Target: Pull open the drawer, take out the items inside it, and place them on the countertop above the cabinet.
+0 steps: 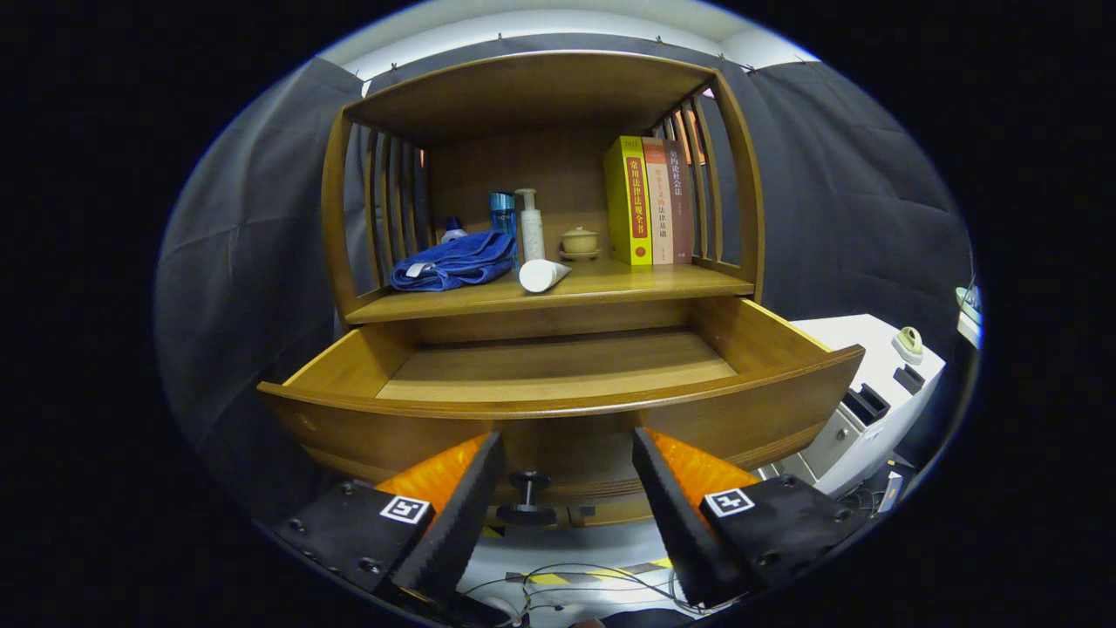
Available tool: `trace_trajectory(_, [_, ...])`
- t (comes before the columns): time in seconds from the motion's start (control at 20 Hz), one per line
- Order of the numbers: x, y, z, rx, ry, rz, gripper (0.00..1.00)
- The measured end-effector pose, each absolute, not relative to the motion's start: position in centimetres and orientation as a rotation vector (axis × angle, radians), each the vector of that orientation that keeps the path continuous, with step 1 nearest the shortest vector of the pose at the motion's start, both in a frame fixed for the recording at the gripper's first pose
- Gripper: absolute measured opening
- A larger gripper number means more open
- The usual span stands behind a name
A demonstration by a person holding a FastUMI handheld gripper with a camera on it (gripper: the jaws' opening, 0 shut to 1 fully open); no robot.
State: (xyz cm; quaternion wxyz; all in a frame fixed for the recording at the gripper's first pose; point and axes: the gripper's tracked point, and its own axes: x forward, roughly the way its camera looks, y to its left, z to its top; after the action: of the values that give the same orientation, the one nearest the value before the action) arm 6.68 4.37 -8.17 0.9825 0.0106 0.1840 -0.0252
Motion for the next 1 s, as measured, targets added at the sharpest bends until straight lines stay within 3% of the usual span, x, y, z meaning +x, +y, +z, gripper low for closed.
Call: trace_trajectory(1.0, [17.2,4.2,-8.0,-0.005,0.341,-0.069,0.99])
